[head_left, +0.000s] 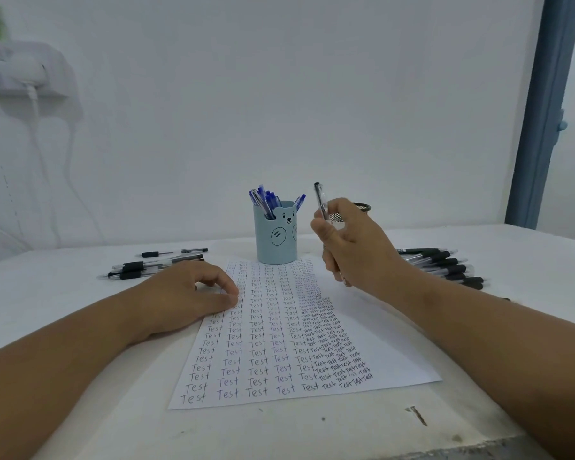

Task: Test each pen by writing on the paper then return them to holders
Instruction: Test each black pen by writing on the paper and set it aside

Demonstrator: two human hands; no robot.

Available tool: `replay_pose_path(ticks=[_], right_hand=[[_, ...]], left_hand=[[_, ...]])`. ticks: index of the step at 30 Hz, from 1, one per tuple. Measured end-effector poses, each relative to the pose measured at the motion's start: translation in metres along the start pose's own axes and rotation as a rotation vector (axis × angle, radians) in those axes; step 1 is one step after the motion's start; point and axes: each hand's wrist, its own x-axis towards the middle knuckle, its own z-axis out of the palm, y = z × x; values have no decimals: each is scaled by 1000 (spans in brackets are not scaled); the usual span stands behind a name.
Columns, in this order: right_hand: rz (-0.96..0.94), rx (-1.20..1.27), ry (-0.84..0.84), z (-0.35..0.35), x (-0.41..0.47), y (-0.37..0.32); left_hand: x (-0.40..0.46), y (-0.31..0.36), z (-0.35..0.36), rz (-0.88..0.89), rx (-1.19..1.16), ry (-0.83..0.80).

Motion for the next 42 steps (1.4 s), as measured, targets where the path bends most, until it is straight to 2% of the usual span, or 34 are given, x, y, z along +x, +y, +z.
replay_pose_path(ticks=[6, 10, 14, 21, 28, 34, 37, 42], right_hand=[[-132, -102, 26, 1, 1, 1], [-171, -220, -22, 1, -3, 0], [-75, -119, -28, 1, -3, -3], [-155, -76, -65, 2, -5, -3], [-156, -96, -66, 3, -4, 1], [-193, -346, -50, -7, 4, 0], [-148, -344, -21, -23, 11, -1], [-5, -617, -47, -55, 19, 8]], left_hand=[[-1, 1, -1, 9, 6, -9], [-1, 2, 0, 10, -1, -11], [0, 0, 0, 13, 10, -8], [0, 0, -1, -1, 8, -5], [0, 0, 0, 2, 2, -10], [1, -2, -1, 4, 2, -8], [0, -1, 0, 3, 0, -8], [-1, 0, 0, -9, 1, -6]])
